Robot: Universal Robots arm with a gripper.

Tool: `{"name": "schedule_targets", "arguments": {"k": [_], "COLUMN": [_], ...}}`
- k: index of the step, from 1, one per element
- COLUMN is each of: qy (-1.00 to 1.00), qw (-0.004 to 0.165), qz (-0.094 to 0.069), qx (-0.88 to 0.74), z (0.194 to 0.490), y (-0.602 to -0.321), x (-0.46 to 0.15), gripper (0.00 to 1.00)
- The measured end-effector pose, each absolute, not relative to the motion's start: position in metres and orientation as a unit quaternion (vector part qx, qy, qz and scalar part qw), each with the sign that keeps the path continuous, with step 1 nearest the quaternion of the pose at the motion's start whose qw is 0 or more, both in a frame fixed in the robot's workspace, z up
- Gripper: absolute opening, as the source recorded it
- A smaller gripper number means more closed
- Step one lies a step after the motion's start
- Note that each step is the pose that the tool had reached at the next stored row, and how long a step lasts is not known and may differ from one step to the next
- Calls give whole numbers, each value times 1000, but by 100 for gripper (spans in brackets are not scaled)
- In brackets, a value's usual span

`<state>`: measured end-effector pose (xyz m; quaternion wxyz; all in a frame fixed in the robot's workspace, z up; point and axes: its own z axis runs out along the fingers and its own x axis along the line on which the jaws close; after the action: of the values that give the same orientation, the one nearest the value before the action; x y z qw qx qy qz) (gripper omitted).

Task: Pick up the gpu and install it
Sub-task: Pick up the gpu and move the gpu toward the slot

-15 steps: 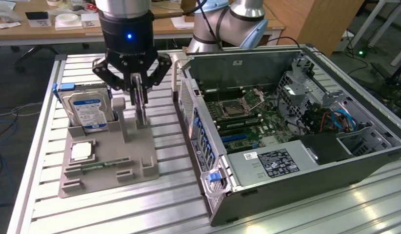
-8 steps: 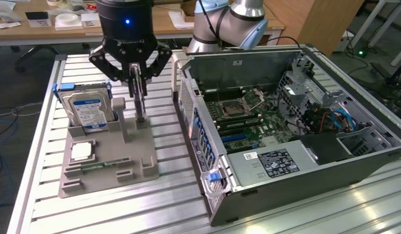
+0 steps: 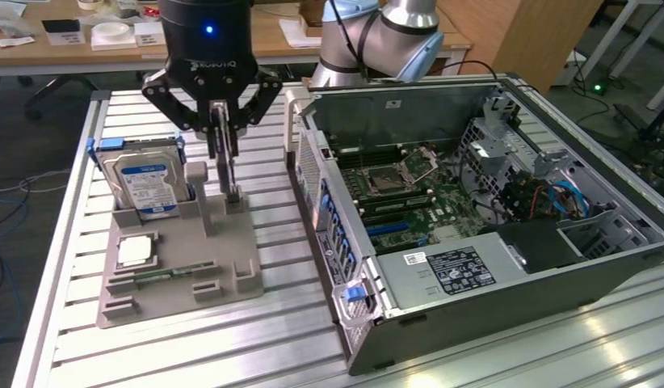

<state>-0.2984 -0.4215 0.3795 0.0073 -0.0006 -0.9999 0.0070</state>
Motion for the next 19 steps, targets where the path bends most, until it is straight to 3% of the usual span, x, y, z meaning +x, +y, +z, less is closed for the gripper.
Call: {"name": "schedule_targets", "arguments": {"k": [11,19], "qy": [-1000,-1000], "qw": [7,7], "qz": [7,16], "qx": [-1,-1], "z": [405,406], "y": [-422,-422], "x": [-298,-298], "gripper": [28,28]}}
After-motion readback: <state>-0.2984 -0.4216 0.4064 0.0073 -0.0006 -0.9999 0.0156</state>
